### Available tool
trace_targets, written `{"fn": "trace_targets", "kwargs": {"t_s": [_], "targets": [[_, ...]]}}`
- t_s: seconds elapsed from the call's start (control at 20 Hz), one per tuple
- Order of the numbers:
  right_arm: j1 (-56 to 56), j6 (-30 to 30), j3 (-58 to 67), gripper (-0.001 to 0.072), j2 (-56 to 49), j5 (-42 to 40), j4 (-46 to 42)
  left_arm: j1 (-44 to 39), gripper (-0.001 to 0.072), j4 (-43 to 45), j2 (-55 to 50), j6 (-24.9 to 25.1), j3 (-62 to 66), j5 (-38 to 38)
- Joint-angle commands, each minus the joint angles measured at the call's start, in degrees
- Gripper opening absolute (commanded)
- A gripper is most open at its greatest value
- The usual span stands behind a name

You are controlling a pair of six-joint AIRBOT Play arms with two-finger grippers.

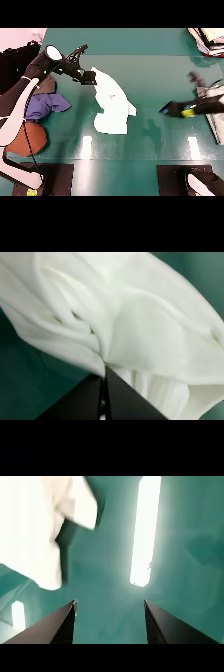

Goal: Fold the shirts.

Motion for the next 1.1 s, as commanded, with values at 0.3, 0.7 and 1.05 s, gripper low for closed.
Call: {"fn": "trace_targets", "kwargs": {"t_s": [0.3,0.7,1.05], "targets": [[25.20,-5.49,-3.85,0.0486,-22.86,-21.24,18.99,0.37,0.0021,3.02,0.48,0.07,0.92,-0.85],[28.26,-5.49,8.33,0.0043,-32.09,-19.10,17.86,0.61,0.0021,5.18,0.57,0.13,1.03,-3.23],[14.95,9.53,18.08,0.0017,-18.64,-7.78,-12.87,2.54,0.0021,20.98,12.46,1.77,4.94,-3.43]]}}
